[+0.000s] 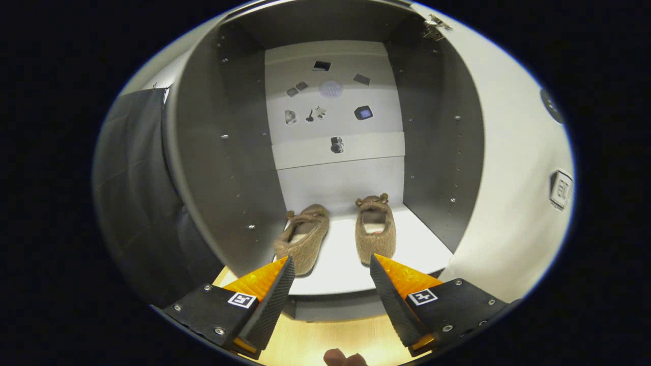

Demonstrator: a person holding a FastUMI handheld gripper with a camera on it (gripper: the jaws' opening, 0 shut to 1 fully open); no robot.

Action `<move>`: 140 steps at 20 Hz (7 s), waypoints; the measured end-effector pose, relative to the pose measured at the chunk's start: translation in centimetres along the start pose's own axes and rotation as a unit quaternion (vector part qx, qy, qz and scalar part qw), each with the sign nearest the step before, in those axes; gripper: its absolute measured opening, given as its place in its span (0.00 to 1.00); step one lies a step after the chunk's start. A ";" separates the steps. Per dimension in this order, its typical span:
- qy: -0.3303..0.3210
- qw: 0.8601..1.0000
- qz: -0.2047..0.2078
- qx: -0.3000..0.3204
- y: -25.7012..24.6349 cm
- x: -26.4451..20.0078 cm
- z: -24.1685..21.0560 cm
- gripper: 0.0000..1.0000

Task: Open the shoe cabinet door, grab the shoes and put them into the shoe cabinet, then close the shoe cabinet door.

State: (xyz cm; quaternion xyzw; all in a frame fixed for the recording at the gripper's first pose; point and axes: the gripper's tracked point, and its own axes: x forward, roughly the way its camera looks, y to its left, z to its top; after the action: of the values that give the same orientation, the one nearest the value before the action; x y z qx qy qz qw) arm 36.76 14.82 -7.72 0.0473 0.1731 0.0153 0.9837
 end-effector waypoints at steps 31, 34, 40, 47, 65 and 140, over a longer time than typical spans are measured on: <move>-0.072 0.982 0.175 -0.006 -19.2 -34.1 -5.2 0.95; -0.089 0.981 0.169 -0.010 -22.3 -33.2 -3.7 0.95; -0.101 0.984 0.148 0.006 -27.2 -30.5 -1.8 0.95; -0.100 0.989 0.109 0.009 -28.9 -27.5 -0.1 0.95; -0.094 0.995 0.011 0.005 -16.7 -26.7 -1.7 0.92; 0.022 0.999 -0.026 -0.022 -0.5 -18.4 -17.9 0.95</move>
State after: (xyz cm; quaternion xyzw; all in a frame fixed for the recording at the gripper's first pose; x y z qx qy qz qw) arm 13.37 15.00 -18.24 0.0207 0.1951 -0.0055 0.9805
